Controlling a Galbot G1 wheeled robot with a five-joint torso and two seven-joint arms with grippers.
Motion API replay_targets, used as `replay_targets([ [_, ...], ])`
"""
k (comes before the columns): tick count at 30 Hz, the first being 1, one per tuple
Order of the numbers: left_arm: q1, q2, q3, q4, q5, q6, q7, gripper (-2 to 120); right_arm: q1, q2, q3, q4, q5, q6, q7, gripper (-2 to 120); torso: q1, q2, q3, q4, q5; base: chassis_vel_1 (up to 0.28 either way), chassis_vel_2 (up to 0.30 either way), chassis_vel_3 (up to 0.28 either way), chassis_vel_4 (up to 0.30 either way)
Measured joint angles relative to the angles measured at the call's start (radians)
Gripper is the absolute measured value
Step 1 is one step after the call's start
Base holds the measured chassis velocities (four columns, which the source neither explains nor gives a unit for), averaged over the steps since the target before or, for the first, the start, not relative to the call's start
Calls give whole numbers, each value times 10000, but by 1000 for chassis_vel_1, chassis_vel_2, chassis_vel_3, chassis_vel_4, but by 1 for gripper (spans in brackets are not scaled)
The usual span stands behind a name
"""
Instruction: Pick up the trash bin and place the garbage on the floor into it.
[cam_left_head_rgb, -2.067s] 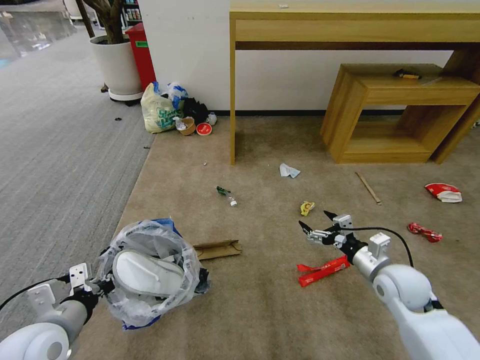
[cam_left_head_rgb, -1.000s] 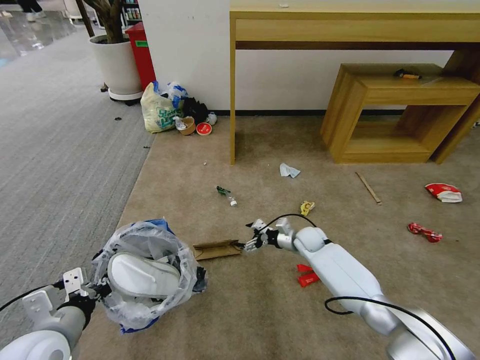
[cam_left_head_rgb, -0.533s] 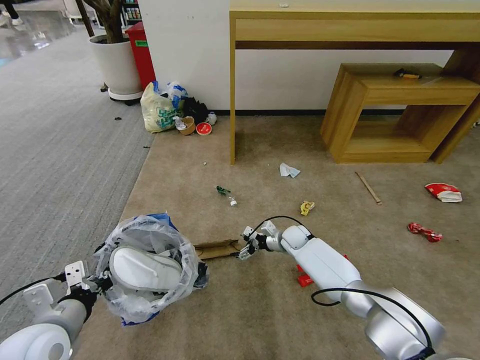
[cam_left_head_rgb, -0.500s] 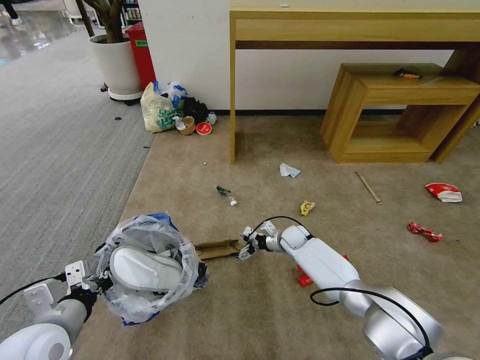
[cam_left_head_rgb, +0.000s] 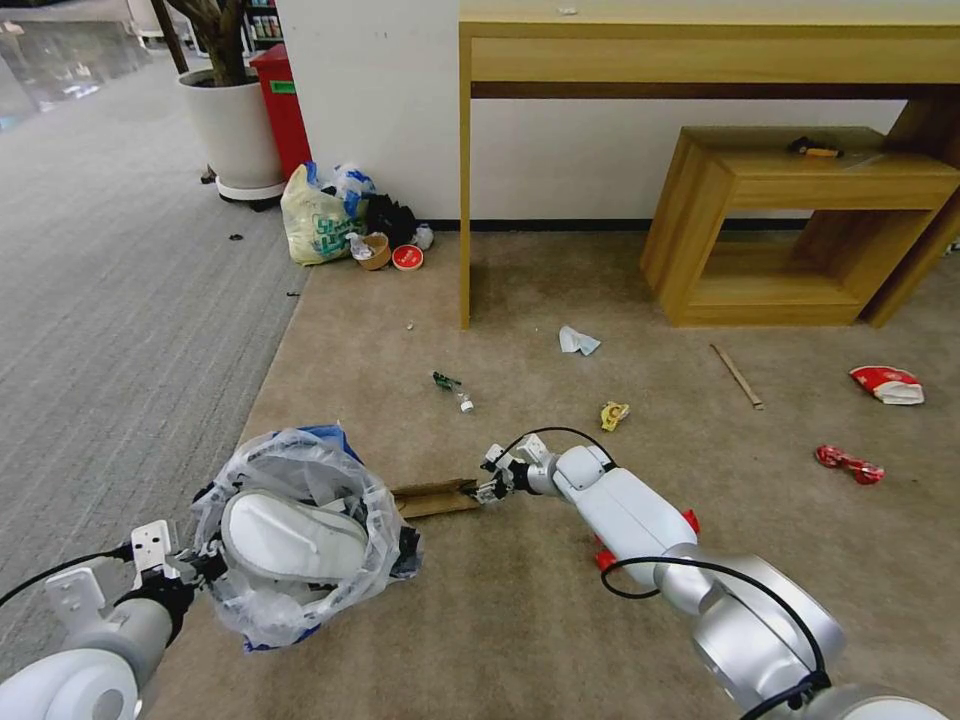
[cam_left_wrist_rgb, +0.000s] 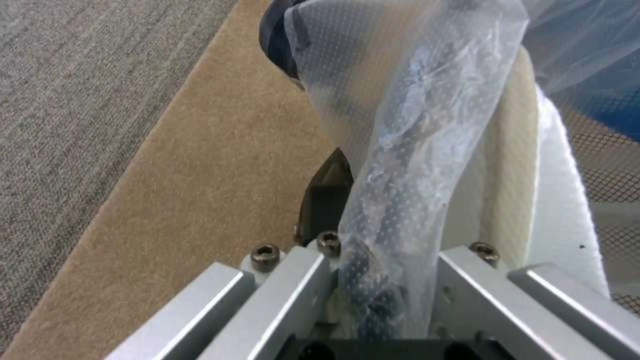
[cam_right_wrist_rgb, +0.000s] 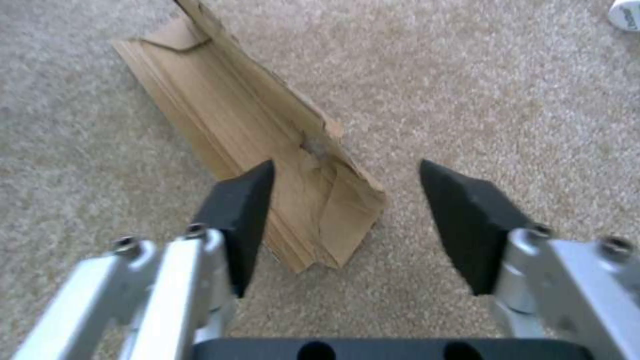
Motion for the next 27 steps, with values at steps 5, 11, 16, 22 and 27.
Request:
replay_targets([
  [5,-5,48,32,3,-19,0,39,0,-64,127,235,-124,-371,-3,91,36,0,0,0,0,0,0,0,0,0],
  [11,-21,155,36,73,-55,0,106,0,-208,162,301,-108,-478,-25,185,14,1,0,0,0,1,0,0,0,0],
  [16,-23,244,1,116,-121,0,208,0,-272,222,438,-102,-586,-68,351,0,0,0,0,2,1,0,0,0,0],
  [22,-30,311,6,157,-145,0,278,0,-492,171,588,183,-639,-74,625,0,0,0,0,1,0,0,0,0,0],
  [27,-50,399,44,201,-164,0,306,0,-878,-17,896,847,-562,-78,963,0,0,0,0,-1,2,0,0,0,0],
])
